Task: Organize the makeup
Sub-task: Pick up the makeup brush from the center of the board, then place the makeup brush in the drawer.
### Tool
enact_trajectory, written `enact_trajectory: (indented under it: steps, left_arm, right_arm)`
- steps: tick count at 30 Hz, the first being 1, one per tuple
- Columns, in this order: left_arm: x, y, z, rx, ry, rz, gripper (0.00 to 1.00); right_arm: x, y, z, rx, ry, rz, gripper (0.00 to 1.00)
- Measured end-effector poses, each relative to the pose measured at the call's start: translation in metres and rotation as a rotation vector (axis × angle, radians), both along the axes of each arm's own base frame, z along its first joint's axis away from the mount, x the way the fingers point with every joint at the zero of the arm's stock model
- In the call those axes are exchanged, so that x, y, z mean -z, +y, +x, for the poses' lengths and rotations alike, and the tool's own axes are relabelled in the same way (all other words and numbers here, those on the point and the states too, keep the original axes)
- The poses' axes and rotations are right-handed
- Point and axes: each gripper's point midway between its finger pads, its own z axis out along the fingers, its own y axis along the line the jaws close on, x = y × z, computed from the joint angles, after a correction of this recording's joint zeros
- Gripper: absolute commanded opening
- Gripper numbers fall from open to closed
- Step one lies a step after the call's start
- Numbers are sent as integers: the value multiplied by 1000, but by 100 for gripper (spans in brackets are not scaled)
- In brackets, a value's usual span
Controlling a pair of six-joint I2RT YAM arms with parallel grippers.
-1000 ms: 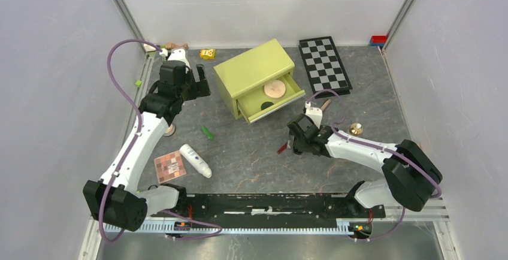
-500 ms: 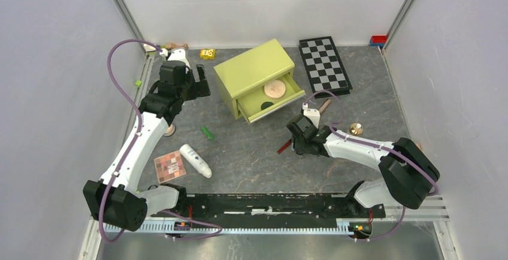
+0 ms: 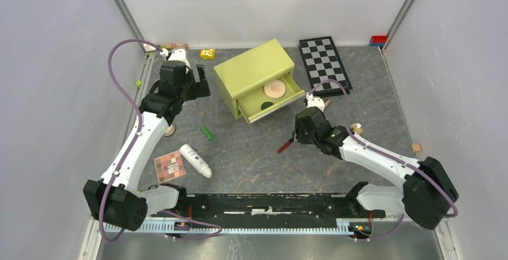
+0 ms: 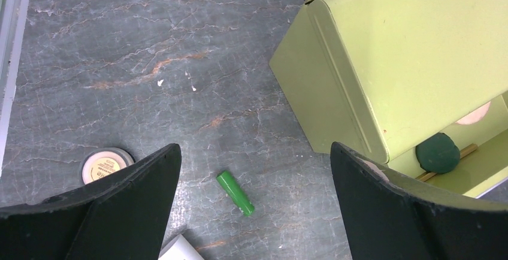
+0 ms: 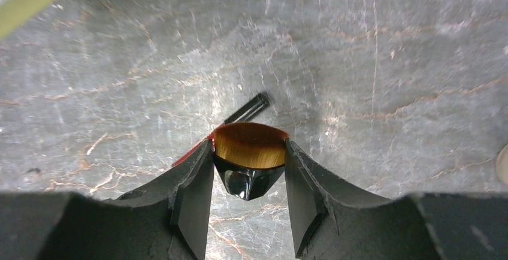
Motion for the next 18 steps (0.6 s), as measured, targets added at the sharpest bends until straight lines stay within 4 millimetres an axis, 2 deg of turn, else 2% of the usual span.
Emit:
enact_trajectory:
  steps: [6,12,18]
  left_arm:
    - [0,0,0,0,0,0,100]
    - [0,0,0,0,0,0,100]
    - [0,0,0,0,0,1,100]
  right_arm:
    - [-45,5,14,-120,-156,54,38]
    - [-92,36,16,-357,-326,151,38]
    - [-109,65,9,-549,-398,222,37]
